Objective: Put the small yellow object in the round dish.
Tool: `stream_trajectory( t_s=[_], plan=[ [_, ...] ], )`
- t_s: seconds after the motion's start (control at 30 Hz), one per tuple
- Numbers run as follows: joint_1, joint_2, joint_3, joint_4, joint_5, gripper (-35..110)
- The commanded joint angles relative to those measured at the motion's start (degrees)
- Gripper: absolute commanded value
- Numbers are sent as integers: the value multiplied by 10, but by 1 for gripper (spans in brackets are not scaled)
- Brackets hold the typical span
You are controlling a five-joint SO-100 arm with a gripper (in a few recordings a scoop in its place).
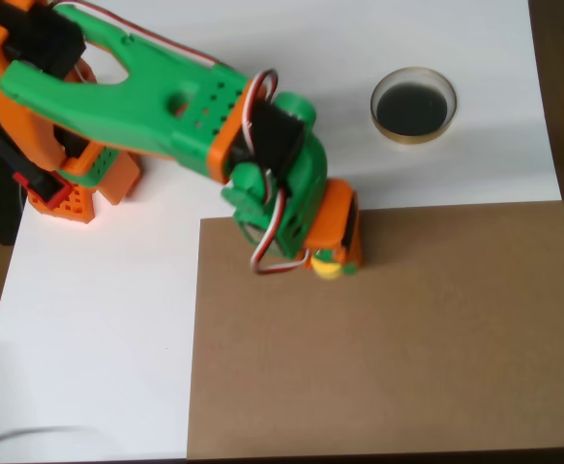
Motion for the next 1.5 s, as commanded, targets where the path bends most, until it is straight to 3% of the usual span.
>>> stream_trajectory(
  t_s=[0.0,0.8,1.47],
  plan=[
    [-49,63,-30,11,-17,0],
    [-249,-20,-171,22,16,0],
    [-327,-127,-272,5,47,0]
  ],
)
